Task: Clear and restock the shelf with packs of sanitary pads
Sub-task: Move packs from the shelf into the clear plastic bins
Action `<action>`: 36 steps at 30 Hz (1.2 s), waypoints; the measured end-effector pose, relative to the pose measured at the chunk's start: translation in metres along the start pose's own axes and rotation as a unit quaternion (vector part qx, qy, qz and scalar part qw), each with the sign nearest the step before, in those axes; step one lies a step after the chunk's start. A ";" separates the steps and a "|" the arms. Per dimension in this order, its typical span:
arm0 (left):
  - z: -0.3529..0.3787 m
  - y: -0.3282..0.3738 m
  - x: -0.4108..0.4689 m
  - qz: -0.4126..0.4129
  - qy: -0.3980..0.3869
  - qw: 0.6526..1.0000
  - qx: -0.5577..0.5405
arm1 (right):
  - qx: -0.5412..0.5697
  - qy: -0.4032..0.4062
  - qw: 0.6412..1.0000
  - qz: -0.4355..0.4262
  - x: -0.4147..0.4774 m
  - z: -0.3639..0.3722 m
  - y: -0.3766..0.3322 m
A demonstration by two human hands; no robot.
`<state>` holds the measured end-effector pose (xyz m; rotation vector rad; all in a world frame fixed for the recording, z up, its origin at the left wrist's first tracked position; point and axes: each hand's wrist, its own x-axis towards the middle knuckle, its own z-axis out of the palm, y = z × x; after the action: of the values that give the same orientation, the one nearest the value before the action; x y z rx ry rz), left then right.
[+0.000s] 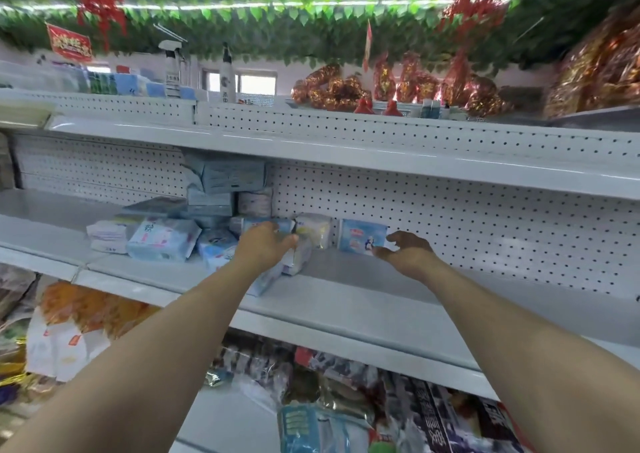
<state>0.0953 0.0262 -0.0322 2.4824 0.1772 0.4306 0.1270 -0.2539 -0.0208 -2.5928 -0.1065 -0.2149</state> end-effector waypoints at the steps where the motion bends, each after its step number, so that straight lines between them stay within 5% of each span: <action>1: -0.001 -0.005 0.009 -0.001 -0.001 1.000 0.000 | 0.000 0.002 1.000 0.005 0.005 0.002 -0.002; 23: 0.027 -0.085 0.161 0.038 -0.027 0.997 0.061 | 0.027 0.074 0.996 0.039 0.141 0.076 -0.006; 36: 0.034 -0.092 0.163 0.061 0.027 0.995 0.068 | -0.162 0.112 0.972 0.129 0.129 0.089 -0.007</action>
<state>0.2574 0.1187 -0.0696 2.6258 0.0788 0.5540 0.2649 -0.1972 -0.0701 -2.8450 0.3733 -0.4587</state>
